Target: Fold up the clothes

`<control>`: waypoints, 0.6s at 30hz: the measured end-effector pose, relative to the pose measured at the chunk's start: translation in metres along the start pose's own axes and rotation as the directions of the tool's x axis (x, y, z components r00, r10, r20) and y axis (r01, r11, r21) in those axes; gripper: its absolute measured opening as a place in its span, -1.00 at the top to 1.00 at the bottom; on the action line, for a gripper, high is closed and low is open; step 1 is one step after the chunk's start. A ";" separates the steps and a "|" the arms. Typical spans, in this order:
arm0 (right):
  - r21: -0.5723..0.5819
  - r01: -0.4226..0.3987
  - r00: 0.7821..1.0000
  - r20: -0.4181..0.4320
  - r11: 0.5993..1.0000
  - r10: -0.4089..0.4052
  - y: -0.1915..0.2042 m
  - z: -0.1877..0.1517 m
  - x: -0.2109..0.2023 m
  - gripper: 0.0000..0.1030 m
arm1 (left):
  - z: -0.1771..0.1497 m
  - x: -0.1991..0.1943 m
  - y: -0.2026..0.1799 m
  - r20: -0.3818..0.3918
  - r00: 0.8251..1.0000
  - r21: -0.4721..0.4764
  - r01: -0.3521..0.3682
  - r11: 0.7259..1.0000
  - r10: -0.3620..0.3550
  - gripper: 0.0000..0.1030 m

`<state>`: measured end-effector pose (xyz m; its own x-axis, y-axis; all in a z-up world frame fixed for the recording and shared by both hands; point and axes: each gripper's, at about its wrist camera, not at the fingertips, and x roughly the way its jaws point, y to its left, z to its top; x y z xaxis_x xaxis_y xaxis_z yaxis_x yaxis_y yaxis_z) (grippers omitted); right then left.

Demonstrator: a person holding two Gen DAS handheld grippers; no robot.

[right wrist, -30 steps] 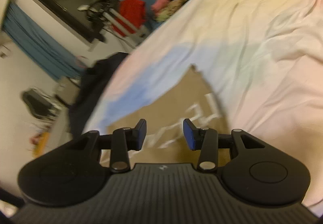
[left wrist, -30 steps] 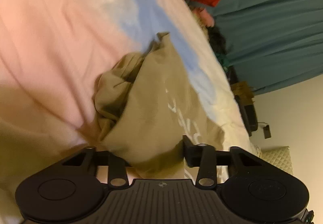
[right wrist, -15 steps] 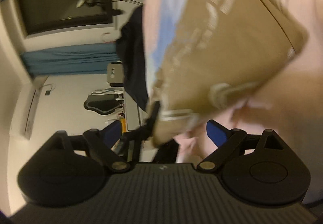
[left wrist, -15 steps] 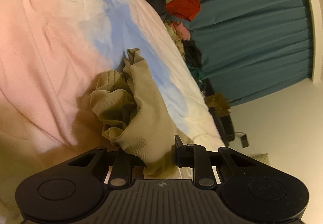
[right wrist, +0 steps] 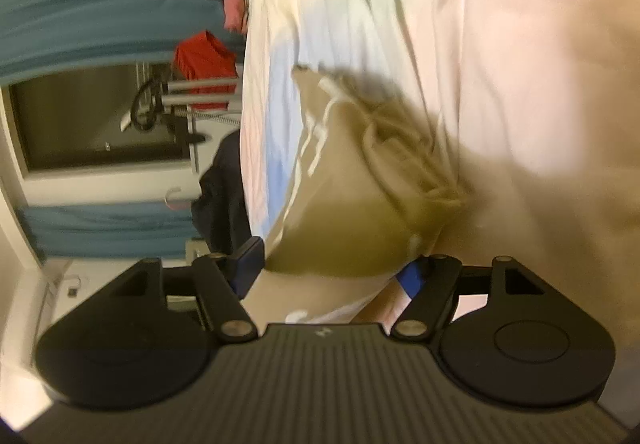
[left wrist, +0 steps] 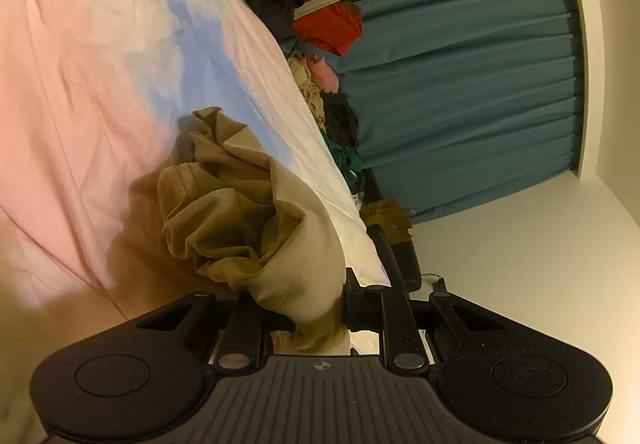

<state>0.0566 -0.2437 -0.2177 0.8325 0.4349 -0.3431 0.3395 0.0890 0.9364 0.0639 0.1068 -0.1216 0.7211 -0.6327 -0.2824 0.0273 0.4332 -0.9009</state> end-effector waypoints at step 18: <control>-0.203 0.029 0.990 0.143 0.979 0.001 0.057 -0.015 -0.078 0.50 | 0.011 0.014 -0.051 -0.117 0.993 -0.065 -0.037 0.997 0.029 0.60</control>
<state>0.0042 -0.2593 -0.1362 0.8870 0.3019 -0.3495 0.2672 0.2817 0.9215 0.0806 0.0826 -0.0762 0.6360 -0.6904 -0.3448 -0.0443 0.4133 -0.9095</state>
